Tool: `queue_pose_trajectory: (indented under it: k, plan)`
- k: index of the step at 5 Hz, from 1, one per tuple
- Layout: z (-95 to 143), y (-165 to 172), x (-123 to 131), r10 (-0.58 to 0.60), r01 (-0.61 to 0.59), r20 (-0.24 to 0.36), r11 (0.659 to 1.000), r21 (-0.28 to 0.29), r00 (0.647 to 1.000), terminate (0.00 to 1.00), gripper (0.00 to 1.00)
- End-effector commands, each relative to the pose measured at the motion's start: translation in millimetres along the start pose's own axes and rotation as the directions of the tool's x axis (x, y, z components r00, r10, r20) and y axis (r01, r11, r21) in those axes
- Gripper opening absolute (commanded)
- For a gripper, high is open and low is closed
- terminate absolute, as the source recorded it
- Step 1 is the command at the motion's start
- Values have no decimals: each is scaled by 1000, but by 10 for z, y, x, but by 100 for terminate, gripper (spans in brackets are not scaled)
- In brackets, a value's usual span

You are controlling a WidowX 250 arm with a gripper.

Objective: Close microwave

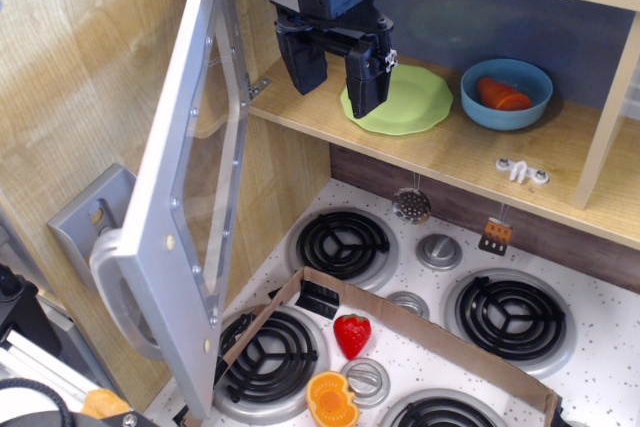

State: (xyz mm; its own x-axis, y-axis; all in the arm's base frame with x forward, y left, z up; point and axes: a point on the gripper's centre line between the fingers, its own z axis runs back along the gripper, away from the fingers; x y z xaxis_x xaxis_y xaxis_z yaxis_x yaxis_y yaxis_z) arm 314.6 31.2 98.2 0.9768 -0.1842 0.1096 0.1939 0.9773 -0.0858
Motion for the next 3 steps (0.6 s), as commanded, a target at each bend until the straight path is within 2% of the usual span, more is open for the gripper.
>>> queue_pose_trajectory:
  k: [1, 3]
  plan:
    - [0, 0, 0, 0, 0, 0, 1000, 0, 1000, 0, 100]
    - [383, 50, -251, -57, 52, 40, 991, 124, 998, 0, 100]
